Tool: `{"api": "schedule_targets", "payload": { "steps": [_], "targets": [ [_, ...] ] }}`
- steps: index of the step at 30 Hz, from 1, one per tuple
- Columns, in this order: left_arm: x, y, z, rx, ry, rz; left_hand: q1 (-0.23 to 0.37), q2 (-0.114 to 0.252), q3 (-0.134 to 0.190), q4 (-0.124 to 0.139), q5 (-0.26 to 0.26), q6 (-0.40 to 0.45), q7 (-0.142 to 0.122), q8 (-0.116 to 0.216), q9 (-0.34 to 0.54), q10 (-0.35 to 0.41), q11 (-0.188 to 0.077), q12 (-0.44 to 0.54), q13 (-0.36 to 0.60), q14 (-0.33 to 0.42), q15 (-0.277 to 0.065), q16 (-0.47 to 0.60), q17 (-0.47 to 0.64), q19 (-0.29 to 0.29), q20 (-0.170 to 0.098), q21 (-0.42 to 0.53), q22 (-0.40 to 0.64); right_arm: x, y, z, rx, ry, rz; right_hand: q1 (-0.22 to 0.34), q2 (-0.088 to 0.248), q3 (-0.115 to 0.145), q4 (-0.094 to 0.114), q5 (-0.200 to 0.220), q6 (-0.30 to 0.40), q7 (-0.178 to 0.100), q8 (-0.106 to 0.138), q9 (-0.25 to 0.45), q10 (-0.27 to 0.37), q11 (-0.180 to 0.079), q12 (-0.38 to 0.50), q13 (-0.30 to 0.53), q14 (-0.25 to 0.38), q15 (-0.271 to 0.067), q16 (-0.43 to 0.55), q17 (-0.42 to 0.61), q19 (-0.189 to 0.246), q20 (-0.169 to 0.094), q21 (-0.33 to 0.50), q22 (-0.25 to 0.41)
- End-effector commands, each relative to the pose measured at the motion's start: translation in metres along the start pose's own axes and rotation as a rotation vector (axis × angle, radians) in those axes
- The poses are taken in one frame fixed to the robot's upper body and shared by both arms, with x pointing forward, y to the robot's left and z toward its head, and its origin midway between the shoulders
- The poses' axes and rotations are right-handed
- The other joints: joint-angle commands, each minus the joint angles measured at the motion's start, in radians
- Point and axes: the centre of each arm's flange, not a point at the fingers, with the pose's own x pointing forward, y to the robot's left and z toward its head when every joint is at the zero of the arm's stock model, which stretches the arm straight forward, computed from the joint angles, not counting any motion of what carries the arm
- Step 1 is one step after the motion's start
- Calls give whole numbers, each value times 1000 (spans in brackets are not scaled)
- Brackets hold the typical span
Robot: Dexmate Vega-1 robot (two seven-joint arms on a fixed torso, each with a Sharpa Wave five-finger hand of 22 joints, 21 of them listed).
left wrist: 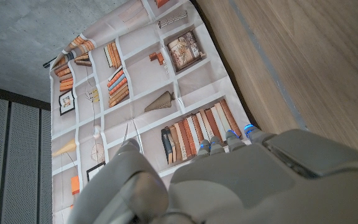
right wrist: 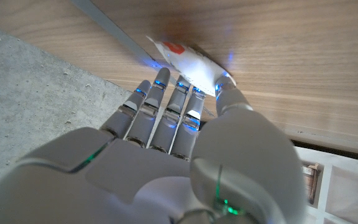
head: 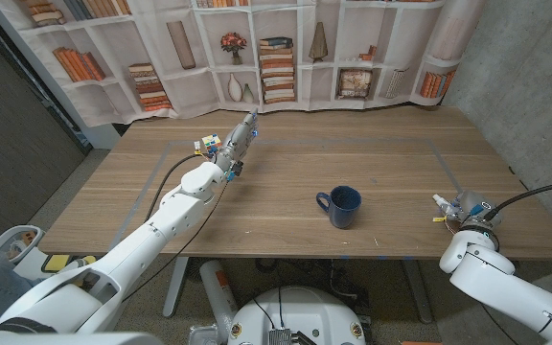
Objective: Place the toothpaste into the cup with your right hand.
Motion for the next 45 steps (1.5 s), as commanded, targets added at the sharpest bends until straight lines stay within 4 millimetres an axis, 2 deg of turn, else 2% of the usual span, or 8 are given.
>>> {"api": "schedule_targets", "payload": {
  "steps": [1,19,45],
  "targets": [
    [3,-2,3,3,-6,-8,4,6,-3,-1,1,-125,-2,-2,3,-138,-6,2,6,-175,-6,5,1,-219,8,6,5,-2,-6,0,87,-10,-17,10,-1,5,6,-5,6,1,-6,2,3,-5,-7,-1,10,-111,-3,3,14,-48,3,4],
    [0,2,2,1,-5,-3,5,7,-7,-1,1,-125,-3,-2,3,-138,-6,2,6,-175,-6,6,1,-219,7,7,5,-2,-14,8,198,-62,-17,13,3,9,10,-16,4,2,-16,3,4,-1,-15,-1,20,-109,-5,3,20,-49,4,4],
    [-2,5,7,7,-21,-6,7,10,-12,-1,0,-124,-3,-2,3,-137,-6,2,6,-175,-6,6,1,-220,7,8,5,-18,-35,27,359,-228,-25,29,1,17,7,-27,1,-7,-29,3,-4,-18,-29,-1,14,-109,-11,3,19,-49,3,4]
  ]
}}
